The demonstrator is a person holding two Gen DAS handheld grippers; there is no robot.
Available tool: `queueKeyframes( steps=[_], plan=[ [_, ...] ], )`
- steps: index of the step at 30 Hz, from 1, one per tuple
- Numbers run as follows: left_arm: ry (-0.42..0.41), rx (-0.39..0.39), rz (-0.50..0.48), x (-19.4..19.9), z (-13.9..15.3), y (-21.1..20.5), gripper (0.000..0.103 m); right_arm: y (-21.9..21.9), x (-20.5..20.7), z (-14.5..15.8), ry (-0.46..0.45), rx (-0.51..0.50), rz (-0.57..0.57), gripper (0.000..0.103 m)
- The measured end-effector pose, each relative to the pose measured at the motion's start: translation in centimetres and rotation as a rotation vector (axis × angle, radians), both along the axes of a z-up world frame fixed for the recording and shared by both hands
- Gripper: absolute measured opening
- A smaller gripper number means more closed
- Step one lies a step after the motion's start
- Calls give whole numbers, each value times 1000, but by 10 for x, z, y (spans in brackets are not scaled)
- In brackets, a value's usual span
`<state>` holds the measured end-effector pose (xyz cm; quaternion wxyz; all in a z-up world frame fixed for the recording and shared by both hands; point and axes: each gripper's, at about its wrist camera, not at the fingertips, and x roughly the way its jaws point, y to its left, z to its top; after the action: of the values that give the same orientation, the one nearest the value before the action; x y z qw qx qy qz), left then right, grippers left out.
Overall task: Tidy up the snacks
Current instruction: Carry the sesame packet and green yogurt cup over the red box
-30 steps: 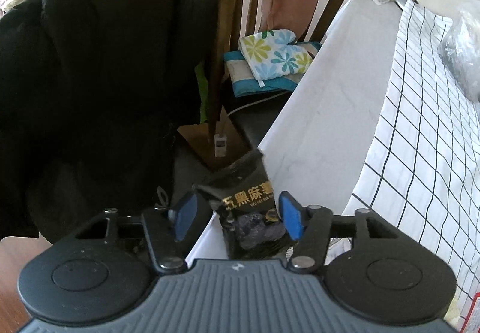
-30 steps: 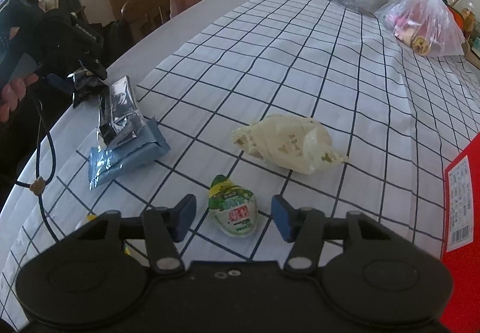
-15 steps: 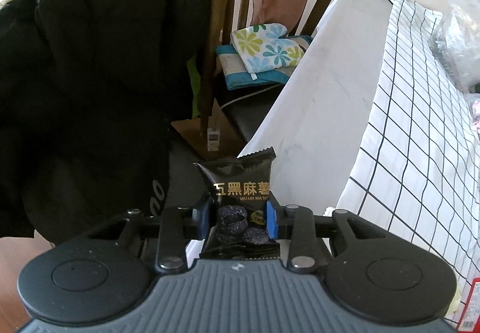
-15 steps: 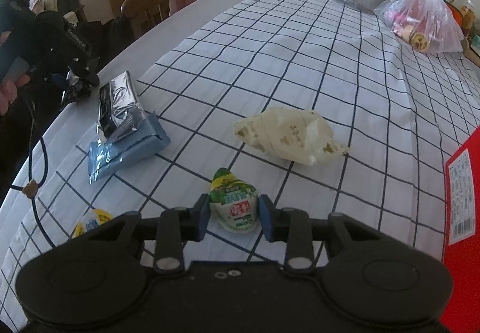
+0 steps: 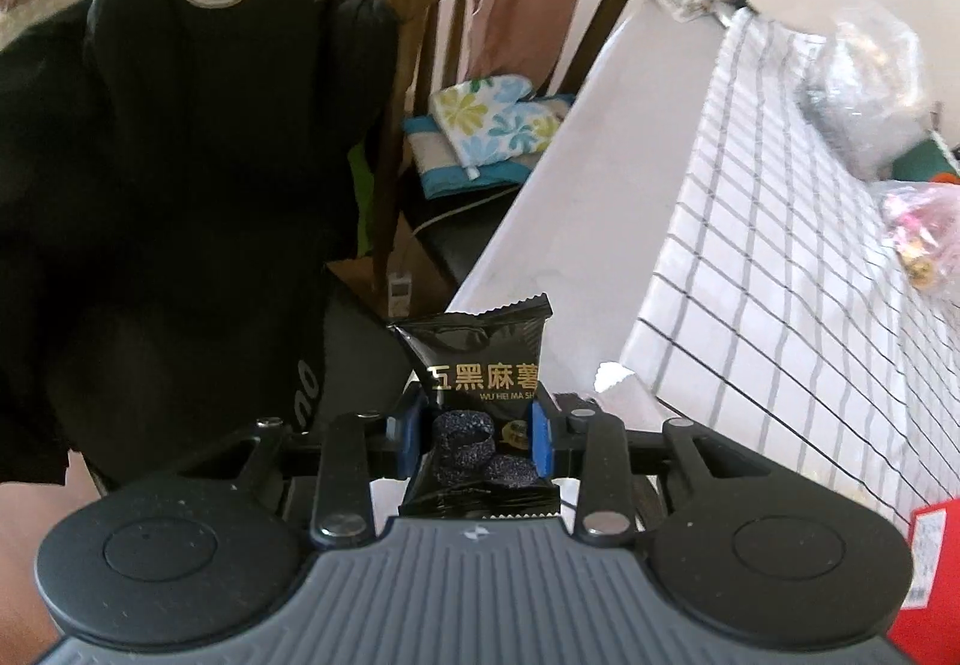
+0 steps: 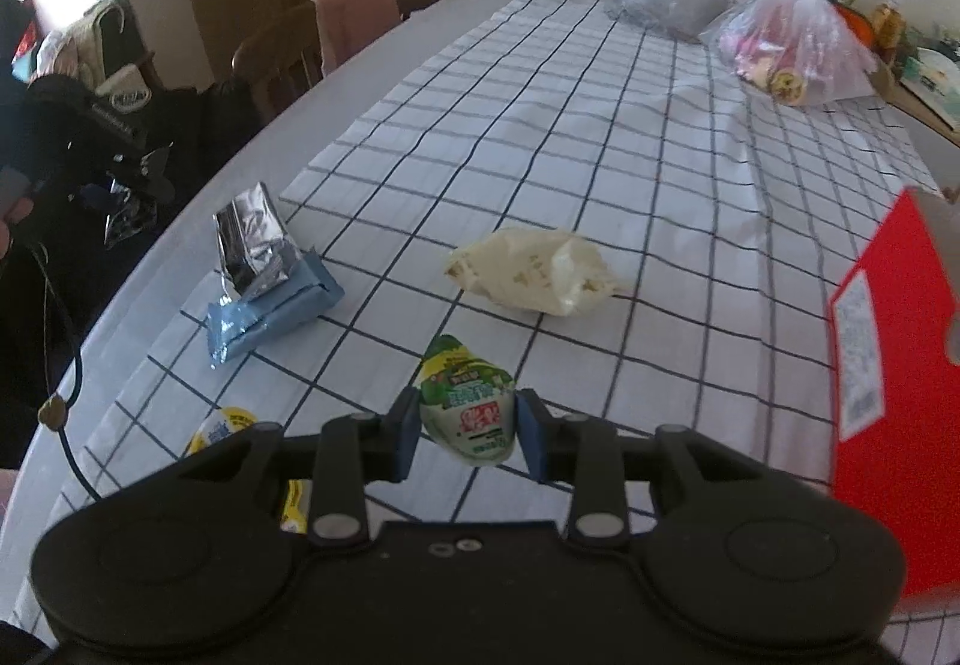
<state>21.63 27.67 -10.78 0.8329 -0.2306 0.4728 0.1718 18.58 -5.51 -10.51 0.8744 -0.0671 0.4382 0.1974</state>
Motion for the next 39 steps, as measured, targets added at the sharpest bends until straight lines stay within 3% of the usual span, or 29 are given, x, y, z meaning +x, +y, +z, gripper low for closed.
queueKeyframes(
  steps=[8,21,39],
  plan=[
    [-56,6,-89,-18,34,-38,34,-32,-18,33,-48,41,-51,32],
    [-115,17,-268,-26,70,-138,34,-103,-38,71,-106,62,-124,32],
    [-164,30,-529,-14,89,-312,34,-230,-37,74,-123,39,-224,32]
  ],
)
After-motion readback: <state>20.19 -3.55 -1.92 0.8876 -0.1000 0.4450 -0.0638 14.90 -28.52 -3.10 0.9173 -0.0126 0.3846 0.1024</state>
